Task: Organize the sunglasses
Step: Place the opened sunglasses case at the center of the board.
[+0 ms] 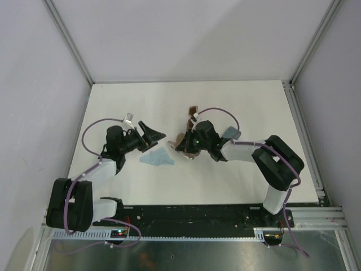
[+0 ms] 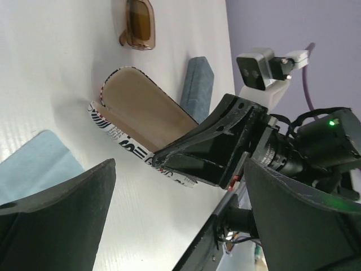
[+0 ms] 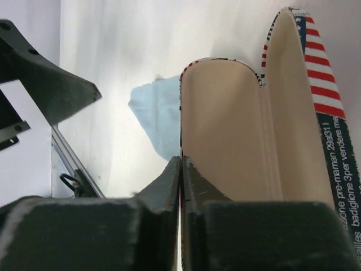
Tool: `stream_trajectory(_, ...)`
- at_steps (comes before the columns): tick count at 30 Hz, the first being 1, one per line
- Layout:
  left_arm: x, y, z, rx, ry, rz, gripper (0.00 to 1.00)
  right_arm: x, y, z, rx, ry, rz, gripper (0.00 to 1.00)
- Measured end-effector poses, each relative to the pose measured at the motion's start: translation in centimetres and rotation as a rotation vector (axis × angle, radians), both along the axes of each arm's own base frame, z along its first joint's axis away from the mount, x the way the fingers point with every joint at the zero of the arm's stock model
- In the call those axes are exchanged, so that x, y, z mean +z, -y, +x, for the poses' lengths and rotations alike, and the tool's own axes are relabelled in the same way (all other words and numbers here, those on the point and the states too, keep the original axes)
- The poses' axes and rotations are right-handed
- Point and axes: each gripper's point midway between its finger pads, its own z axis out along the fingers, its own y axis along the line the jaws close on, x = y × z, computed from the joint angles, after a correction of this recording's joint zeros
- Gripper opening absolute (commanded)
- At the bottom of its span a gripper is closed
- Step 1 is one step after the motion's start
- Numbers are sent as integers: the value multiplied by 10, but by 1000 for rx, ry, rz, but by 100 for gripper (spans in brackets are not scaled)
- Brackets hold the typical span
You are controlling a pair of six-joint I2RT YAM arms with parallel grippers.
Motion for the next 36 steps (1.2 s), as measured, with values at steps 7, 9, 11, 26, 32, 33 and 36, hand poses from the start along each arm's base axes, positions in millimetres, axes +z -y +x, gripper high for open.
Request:
stream_trajectory(7,-7,-11,1,59,-3,71,99,18,-29,12,-9,37,46,64)
stream_trajectory(9,-7,-14,1,75,3,90,100,26,-31,17,-15,53,51,64)
stream_trajectory(11,-9,-17,1,85,6,108,99,31,-29,24,-25,62,43,64)
stream_trajectory(26,-34,-36,3,163,-37,234,91,49,56,110,-257,179,-288,59)
stream_trajectory(32,-43,-60,-1,279,-50,334,78,37,51,89,-185,181,-384,51)
stream_trajectory(33,-46,-64,-3,296,-57,347,77,35,48,84,-167,182,-394,51)
stream_trajectory(36,-58,-75,-8,339,-96,397,76,30,40,69,-113,184,-422,51)
